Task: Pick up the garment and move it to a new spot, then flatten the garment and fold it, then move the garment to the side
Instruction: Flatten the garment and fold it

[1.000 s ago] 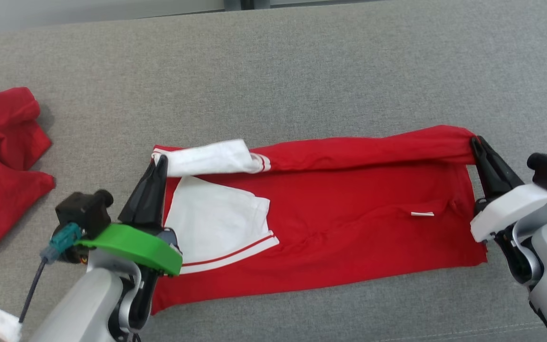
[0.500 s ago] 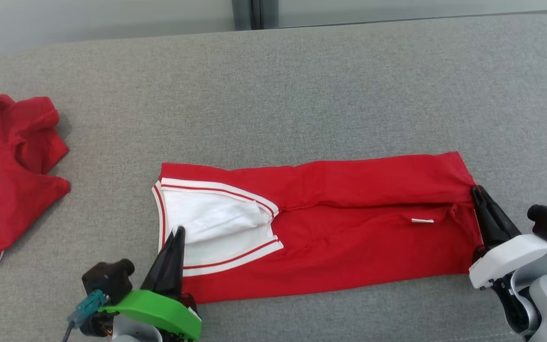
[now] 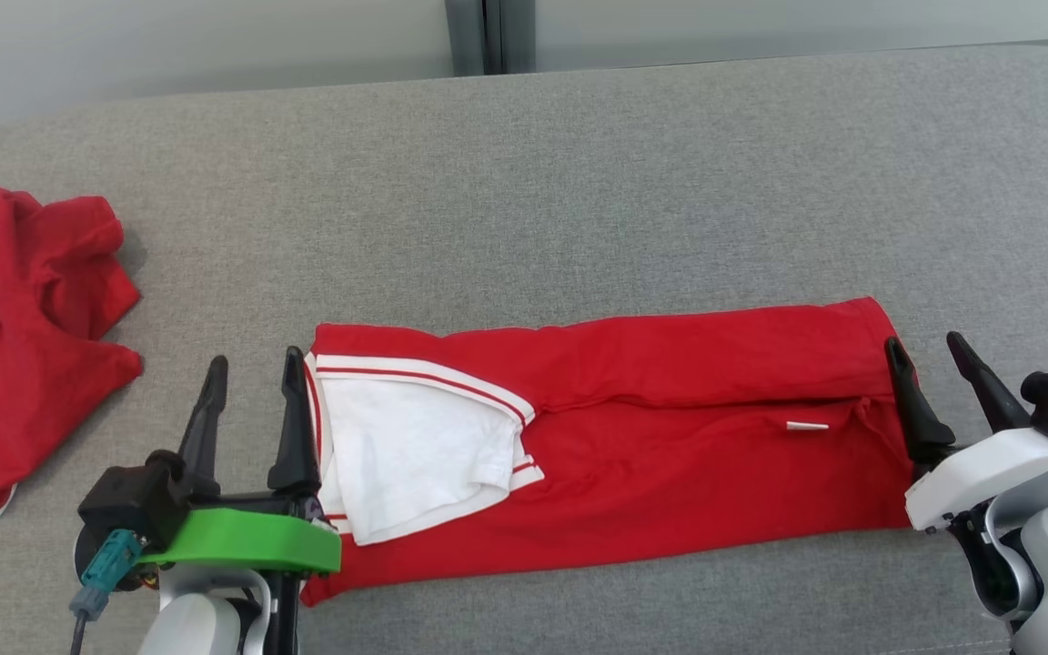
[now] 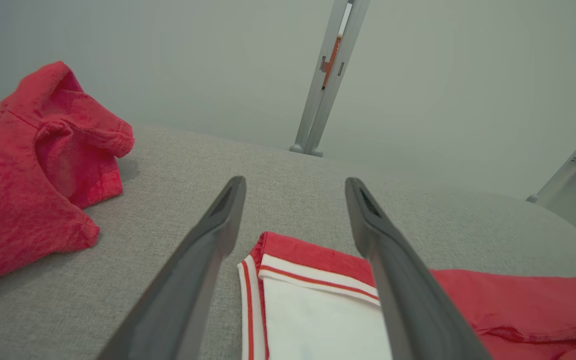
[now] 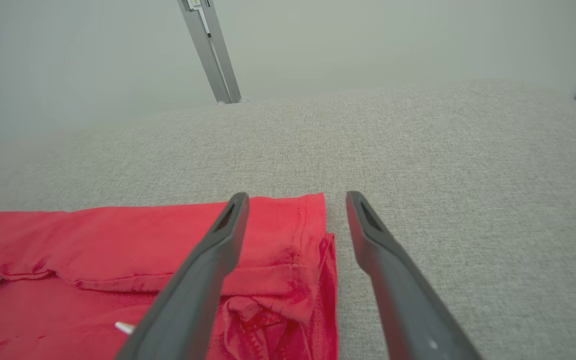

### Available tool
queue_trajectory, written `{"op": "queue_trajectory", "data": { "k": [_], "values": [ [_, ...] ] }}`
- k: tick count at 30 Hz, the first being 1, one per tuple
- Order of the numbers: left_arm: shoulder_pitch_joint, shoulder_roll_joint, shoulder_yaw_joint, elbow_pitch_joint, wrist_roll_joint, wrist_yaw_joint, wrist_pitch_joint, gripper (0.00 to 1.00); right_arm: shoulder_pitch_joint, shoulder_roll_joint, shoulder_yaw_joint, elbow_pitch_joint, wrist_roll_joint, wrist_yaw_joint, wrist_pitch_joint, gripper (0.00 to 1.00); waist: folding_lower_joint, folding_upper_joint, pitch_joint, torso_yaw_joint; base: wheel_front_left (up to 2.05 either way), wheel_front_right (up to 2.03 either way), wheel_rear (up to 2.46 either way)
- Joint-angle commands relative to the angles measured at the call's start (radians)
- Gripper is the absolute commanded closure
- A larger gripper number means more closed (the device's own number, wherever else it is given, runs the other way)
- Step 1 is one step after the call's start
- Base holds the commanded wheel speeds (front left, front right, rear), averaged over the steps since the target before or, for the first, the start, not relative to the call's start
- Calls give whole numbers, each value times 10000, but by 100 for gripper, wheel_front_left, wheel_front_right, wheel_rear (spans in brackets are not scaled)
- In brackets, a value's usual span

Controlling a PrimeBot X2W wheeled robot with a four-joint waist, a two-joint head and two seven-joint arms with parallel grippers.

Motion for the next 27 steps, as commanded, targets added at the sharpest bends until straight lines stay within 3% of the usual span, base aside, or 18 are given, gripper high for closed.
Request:
{"op": "queue_trajectory", "data": {
  "k": [1,8,19,20,21,22,27],
  "values": [
    [157,-173,333,-107,392,-101,-30,0,-155,43,41,246,93,-14,-29,0,0,0,-20,22,0,0,0],
    [348,-966,1850,-304,2092,-631,-30,0,-709,304,506,1927,537,-14,-28,0,0,0,-49,148,0,0,0],
    [562,-1278,2781,-76,3077,-1124,-30,0,-972,732,1425,3725,1327,-12,-2,0,0,0,34,317,0,0,0],
    [567,-1285,2831,-51,3109,-1155,-30,0,-998,789,1602,3744,1421,-6,1,46,0,0,32,317,0,0,0],
    [569,-1286,2843,-39,3081,-1149,-32,0,-1025,802,1708,3732,1484,-5,6,65,0,0,26,314,0,0,0],
    [573,-1288,2847,-29,3036,-1139,-32,0,-1048,804,1793,3723,1562,-5,6,99,0,0,15,307,0,0,0],
    [680,-1288,2832,16,3014,-1049,-32,0,-1178,634,2048,3774,1903,-8,4,100,0,0,-136,251,0,0,0]
  ]
}}
